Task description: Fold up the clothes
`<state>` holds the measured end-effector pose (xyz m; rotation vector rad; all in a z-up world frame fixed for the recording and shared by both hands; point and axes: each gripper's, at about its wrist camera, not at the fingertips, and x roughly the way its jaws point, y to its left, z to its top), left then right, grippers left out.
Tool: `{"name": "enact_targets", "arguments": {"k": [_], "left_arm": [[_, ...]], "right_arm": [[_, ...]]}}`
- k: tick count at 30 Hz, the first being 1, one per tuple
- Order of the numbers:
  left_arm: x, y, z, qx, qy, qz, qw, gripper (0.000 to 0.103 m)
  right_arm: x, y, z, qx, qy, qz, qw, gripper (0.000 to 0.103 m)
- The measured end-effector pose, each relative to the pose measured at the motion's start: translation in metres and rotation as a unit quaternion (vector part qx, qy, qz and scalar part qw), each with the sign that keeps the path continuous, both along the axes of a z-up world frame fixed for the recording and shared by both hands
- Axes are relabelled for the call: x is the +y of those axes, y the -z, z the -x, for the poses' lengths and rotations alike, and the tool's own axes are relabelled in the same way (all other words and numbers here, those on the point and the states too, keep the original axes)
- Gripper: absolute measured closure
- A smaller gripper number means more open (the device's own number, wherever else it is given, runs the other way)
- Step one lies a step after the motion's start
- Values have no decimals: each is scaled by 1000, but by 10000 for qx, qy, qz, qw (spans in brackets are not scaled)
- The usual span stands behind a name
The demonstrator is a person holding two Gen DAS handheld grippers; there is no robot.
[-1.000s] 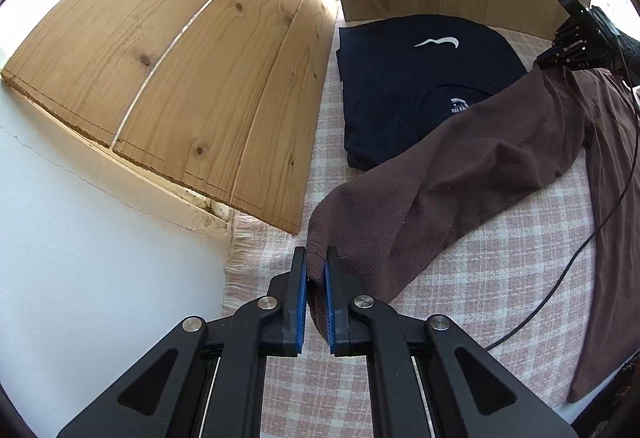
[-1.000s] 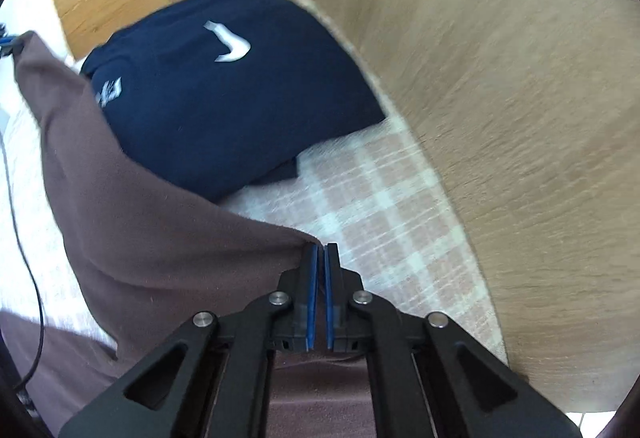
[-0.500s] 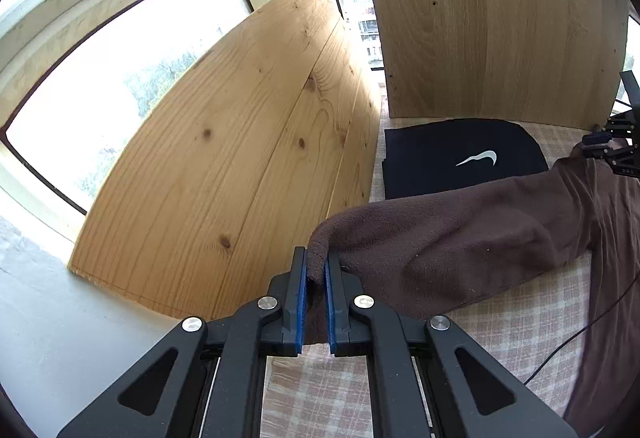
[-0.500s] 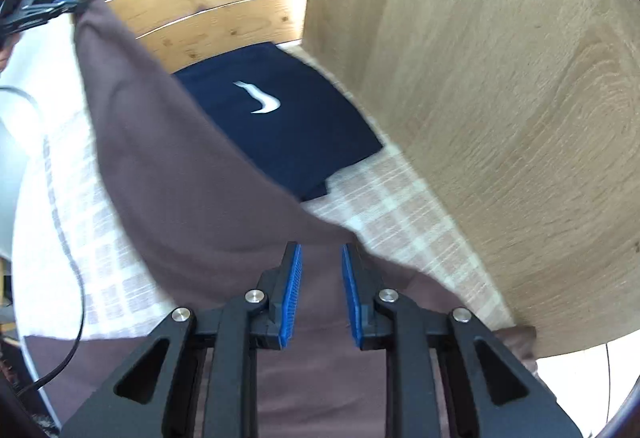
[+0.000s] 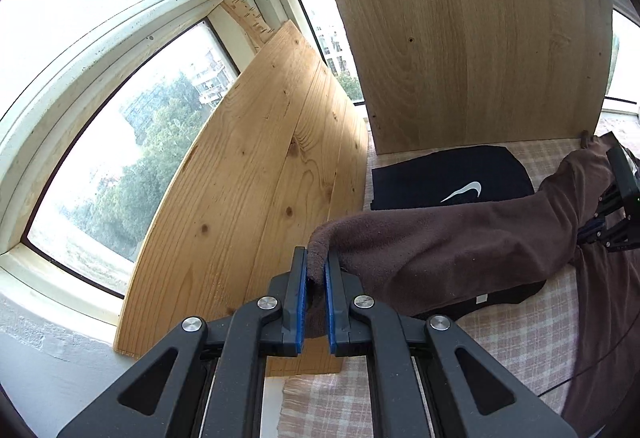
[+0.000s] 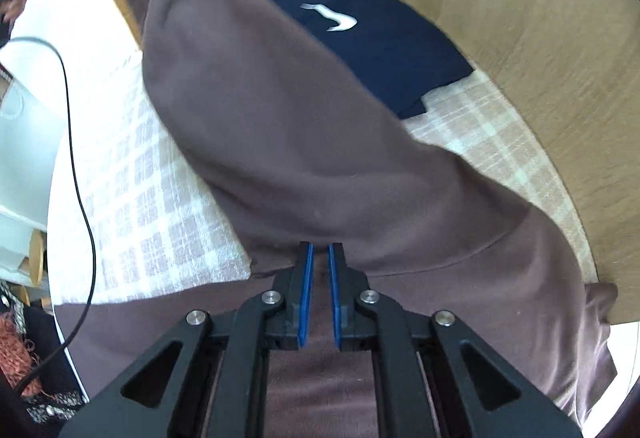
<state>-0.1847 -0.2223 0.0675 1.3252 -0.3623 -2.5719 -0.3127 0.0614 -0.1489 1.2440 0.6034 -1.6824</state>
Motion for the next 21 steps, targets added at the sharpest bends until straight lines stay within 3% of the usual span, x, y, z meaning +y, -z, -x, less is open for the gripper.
{"name": "enact_targets", "arguments": {"k": [7,12,13,15,21], "left_arm": [[31,-25,-58,158,287,-212,9992,96],[60,-21,-101,3,660,-320,9973,96],[67,-19,-108,-30,736,-341,9967,96],[82,-13,-120,-65,885,-301,9956,96],[131,-3,-160,3,1289,-812,9883,96]], "right_arm": [[3,27,3,-77,332,-368,9987,94],[51,-40,-35,-474,687,806,9932,92],[59,-52,-47,-544,715,912,9918,85],[68,-64,-76,-591,690,1028,9905,74],[65,-70,-103,-418,641,827,9936,73]]}}
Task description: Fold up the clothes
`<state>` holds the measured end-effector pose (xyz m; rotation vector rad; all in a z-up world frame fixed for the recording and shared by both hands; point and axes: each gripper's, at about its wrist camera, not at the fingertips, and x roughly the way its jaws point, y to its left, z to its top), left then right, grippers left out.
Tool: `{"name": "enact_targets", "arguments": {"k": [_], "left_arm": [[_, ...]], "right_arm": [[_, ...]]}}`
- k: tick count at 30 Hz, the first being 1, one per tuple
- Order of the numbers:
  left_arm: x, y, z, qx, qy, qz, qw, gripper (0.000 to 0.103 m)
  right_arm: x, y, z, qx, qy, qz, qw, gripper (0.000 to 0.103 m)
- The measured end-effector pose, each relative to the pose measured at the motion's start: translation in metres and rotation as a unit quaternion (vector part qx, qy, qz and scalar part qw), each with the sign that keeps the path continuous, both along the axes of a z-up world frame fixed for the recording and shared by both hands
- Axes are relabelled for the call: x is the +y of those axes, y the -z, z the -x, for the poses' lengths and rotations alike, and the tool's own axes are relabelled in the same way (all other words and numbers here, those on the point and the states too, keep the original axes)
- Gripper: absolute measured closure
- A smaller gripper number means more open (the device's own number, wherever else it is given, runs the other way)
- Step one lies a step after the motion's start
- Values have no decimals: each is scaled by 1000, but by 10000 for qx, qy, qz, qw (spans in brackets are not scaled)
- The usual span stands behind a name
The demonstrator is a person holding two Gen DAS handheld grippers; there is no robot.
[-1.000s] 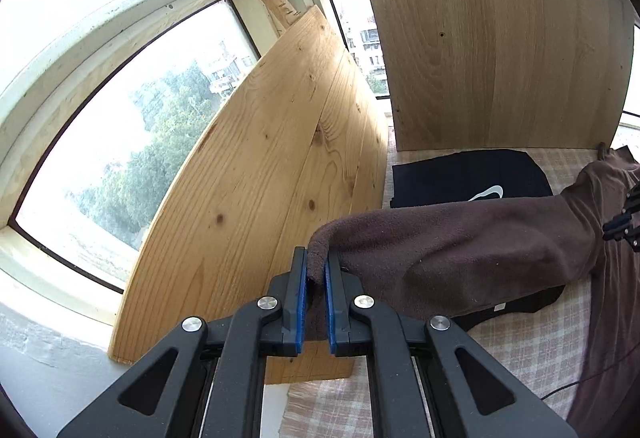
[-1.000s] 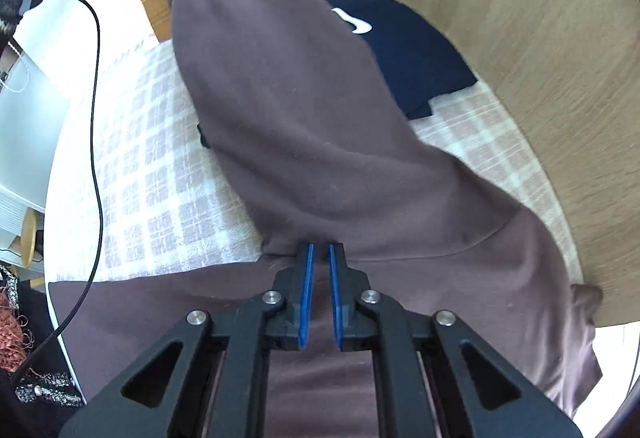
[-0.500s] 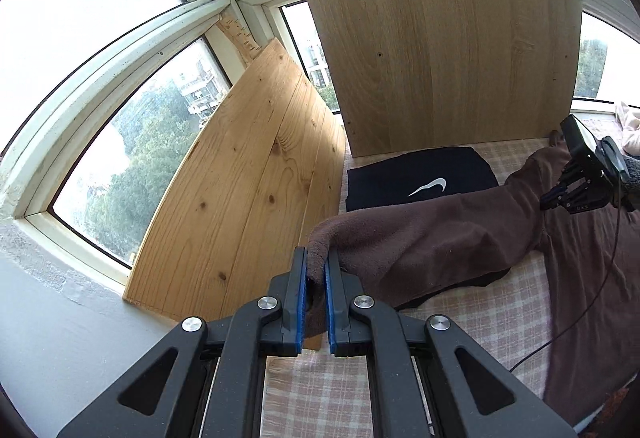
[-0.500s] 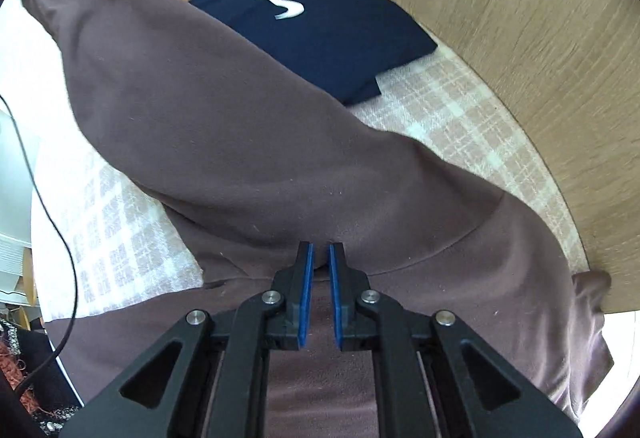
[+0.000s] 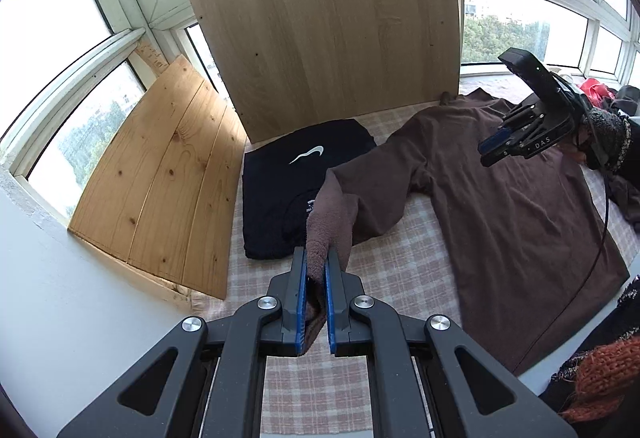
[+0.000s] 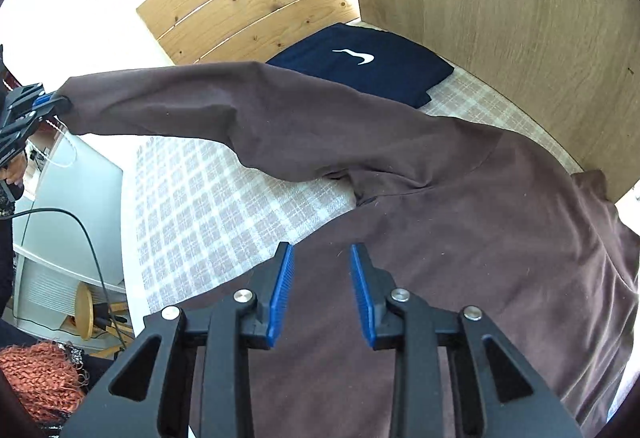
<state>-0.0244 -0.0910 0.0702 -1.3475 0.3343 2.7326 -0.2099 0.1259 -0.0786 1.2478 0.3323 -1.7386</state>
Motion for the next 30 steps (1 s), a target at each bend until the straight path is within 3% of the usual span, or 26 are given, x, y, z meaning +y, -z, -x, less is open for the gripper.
{"name": "enact_targets", "arguments": {"k": [5,7,13,17,24,27,29,30], "left_arm": [[43,28,-35,-206,269,-661,9972,96],[66,48,-52,-419,424,-829,9948,96],[118,104,-85,-972,693,-1338,9838,96],[127,131,-92,-1241,586,-1335,9815,96],[113,127,-102,-1148,270,-1466,9821,96],[104,119,-106,-1071,163,-1382,9845,96],[96,115,-108,-1029,78,-1339,9856,96],[92,113,-109,-1010,34,-1316,9861,96]], "right_arm": [[-13,-3,31,239,433,-350,9982,72],[-15,0,45,293,649,-511,9961,62],[-3,18,71,-284,1394,-376,9891,62],[-23,26,59,-235,1155,-551,9915,61],[-61,64,66,-384,1307,-817,9873,58],[-68,77,78,-823,1375,-530,9857,58],[-69,76,81,-875,1387,-375,9857,64],[-69,74,83,-863,1392,-310,9860,86]]}}
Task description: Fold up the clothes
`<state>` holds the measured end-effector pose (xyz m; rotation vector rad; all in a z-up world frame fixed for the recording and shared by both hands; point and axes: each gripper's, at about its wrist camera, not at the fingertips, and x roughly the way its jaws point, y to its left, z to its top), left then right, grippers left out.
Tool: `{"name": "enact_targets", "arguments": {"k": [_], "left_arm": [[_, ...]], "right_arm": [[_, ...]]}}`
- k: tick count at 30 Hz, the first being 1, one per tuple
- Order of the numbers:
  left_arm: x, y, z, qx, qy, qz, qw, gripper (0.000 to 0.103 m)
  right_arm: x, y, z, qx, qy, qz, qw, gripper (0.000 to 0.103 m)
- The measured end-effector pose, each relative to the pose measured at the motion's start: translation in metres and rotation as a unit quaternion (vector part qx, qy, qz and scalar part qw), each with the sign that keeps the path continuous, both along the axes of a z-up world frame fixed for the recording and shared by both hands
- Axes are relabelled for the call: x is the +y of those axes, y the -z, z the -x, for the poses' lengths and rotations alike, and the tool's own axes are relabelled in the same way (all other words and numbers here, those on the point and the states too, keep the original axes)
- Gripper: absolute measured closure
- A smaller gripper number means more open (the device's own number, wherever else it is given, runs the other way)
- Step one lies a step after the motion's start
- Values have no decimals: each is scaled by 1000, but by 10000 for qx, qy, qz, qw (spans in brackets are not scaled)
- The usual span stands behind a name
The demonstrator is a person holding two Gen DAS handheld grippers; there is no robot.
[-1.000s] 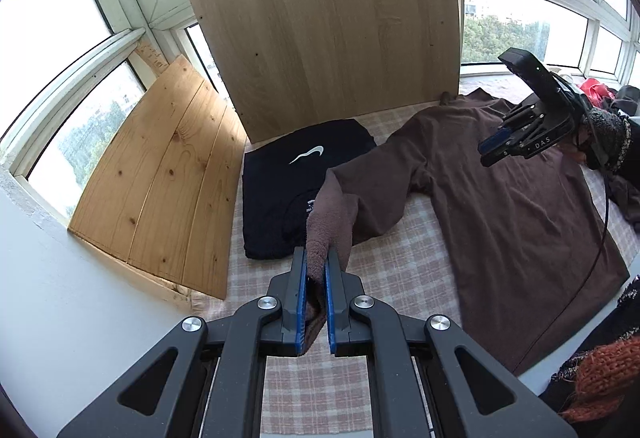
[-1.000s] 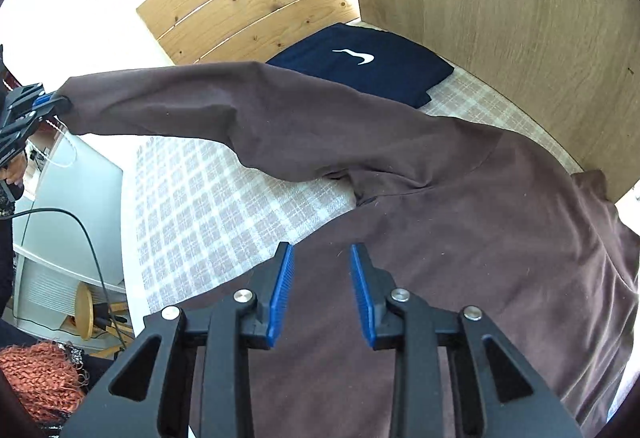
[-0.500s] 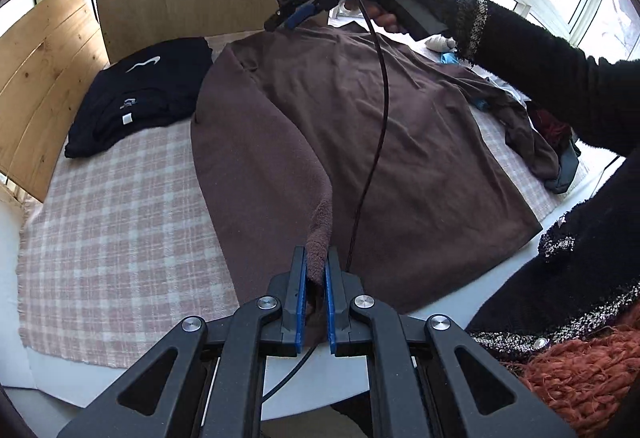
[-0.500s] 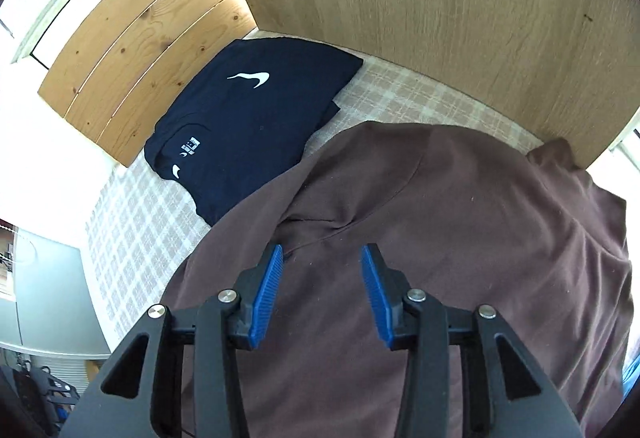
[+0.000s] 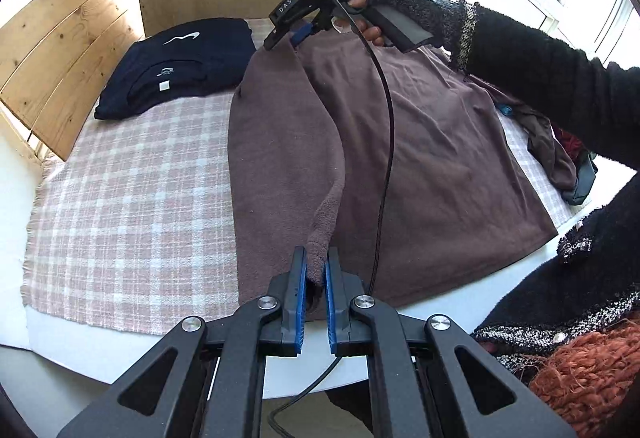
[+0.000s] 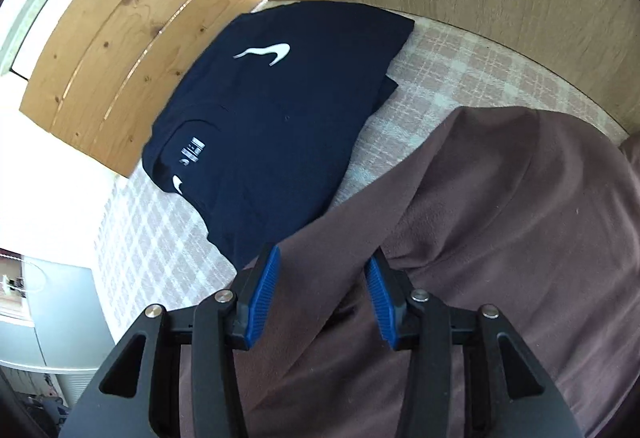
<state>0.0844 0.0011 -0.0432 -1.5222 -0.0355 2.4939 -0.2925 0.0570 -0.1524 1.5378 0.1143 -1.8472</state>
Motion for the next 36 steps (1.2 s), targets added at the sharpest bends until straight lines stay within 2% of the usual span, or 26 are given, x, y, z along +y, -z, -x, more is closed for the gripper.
{"name": "enact_targets", "arguments": {"k": [1,5,8,10,11,13,14,17,18,19,22,25,28,31,36], "left_arm": [[-4,-2,-1,14,-43,28,10000,96],[-9,-8,-7,42,-34,-110,9999,96],[0,-7,-13,-38,180,-203,9996,96],[11,-1,-18,-151,396,-301,9986,95],[16,5,-19,-273,491,-348,9978,94],[27,20,-22,-589,667,-440,9951,91],[32,27,-23,-746,755,-486,9932,90],[34,38,-29,-1097,883,-460,9890,90],[28,36,-28,-1114,861,-405,9892,90],[21,30,-22,-1060,797,-340,9906,90],[-2,9,10,-744,587,-201,9953,90],[-14,-4,78,-212,591,-184,9979,87],[-9,2,152,88,673,-202,9975,84],[4,20,216,170,839,-175,9962,82],[17,57,281,-160,1153,-195,9930,80]], "right_arm": [[1,-3,0,43,-29,19,10000,95],[16,-25,-8,283,-216,-18,9994,96],[38,-38,-18,399,-220,-125,9989,96],[54,-37,-24,475,-232,-344,9980,96],[59,-32,-28,518,-291,-550,9967,95],[64,-14,-35,557,-517,-1205,9898,84],[69,-9,-36,529,-555,-1373,9876,84],[91,-14,-33,430,-427,-1205,9909,84],[98,-20,-28,470,-317,-1079,9925,82],[105,-27,-22,531,-203,-967,9937,75],[115,-40,1,794,150,-709,9942,67],[111,-41,23,924,364,-610,9932,67],[97,-34,41,940,448,-596,9928,67],[84,-19,54,841,402,-635,9936,66],[67,1,67,588,237,-618,9961,66]]}}
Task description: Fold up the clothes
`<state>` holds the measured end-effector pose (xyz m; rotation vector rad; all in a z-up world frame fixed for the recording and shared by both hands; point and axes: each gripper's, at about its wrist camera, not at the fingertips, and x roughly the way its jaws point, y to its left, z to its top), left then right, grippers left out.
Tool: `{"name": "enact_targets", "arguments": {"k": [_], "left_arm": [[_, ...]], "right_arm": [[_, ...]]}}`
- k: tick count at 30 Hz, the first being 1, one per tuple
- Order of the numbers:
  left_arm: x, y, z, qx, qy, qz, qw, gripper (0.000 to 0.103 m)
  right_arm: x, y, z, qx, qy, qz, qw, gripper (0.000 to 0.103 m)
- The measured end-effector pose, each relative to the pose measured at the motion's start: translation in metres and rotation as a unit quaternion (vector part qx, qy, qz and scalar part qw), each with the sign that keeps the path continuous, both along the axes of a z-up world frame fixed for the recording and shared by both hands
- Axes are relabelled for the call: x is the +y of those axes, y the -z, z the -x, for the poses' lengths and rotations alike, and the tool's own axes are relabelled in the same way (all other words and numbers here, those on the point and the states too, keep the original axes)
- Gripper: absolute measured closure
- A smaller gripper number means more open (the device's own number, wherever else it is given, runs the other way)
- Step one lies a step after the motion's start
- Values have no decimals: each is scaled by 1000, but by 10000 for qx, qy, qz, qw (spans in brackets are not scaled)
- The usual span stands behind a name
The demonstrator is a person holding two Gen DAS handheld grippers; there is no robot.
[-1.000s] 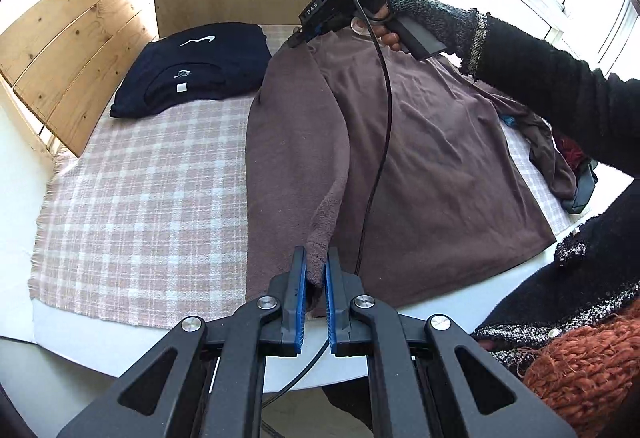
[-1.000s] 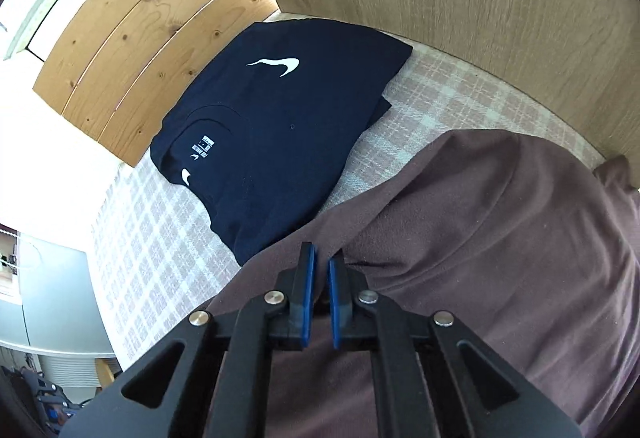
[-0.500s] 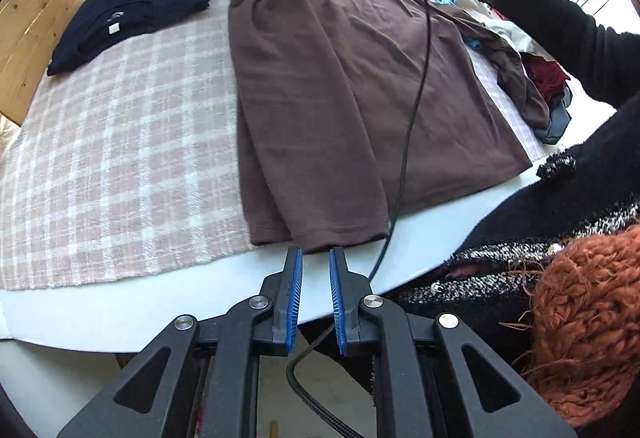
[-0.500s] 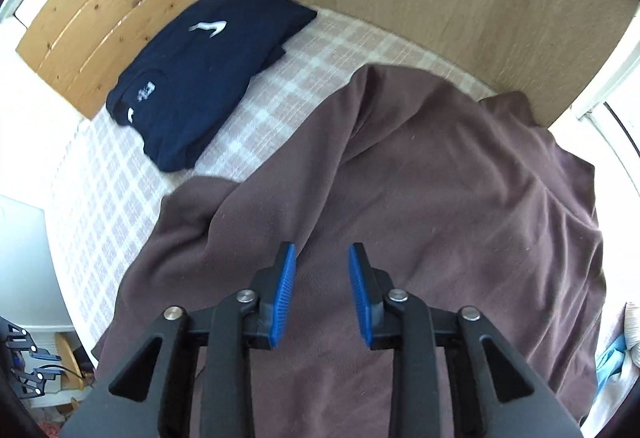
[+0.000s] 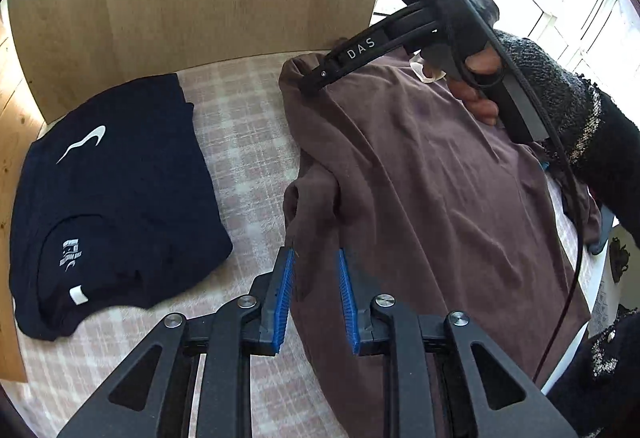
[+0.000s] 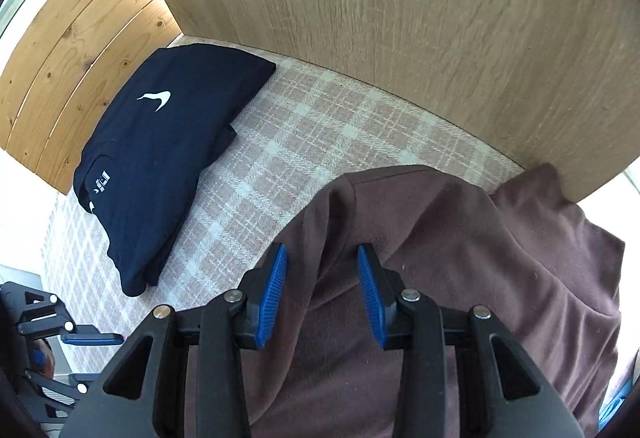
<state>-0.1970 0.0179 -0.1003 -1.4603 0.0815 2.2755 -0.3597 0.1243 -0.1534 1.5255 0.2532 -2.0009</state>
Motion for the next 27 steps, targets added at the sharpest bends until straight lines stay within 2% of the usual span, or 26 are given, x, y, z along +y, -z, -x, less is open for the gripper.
{"name": "enact_targets", "arguments": {"k": [2,5,6,7,9,10,11,15,17,20,22,24,27], "left_arm": [[3,9,13,-74,90,29,9999,74],[3,17,28,-197,128,-178,9996,73],[3,19,33,-236,123,-273,9993,73],[2,20,37,-281,130,-396,9987,73],[0,21,42,-312,167,-614,9975,80],[-1,21,42,-300,136,-626,9975,95],[-3,22,43,-290,82,-611,9977,98],[-23,17,36,-58,-503,-710,9962,98],[-35,18,34,6,-832,-794,9934,98],[-47,37,41,-220,-1138,-897,9892,98],[-43,47,46,-260,-1140,-771,9901,98],[-39,48,49,-250,-1169,-729,9901,98],[-41,49,50,-295,-1190,-773,9894,97]], "right_arm": [[-4,6,4,-35,-65,-67,10000,66],[-8,15,8,-111,-178,-98,9997,66],[-8,16,9,-97,-203,-72,9997,68],[-7,15,8,-61,-217,-21,9997,77],[-3,13,8,-36,-228,106,9997,88],[0,11,8,-27,-214,206,9996,90],[4,6,8,9,-199,330,9993,91],[26,-23,5,277,-72,1052,9940,92],[33,-20,8,262,-39,1224,9921,92],[24,10,18,111,-58,771,9969,92],[18,21,21,136,-118,566,9982,92],[17,20,23,209,-68,537,9983,91],[23,4,20,464,112,361,9982,78]]}}
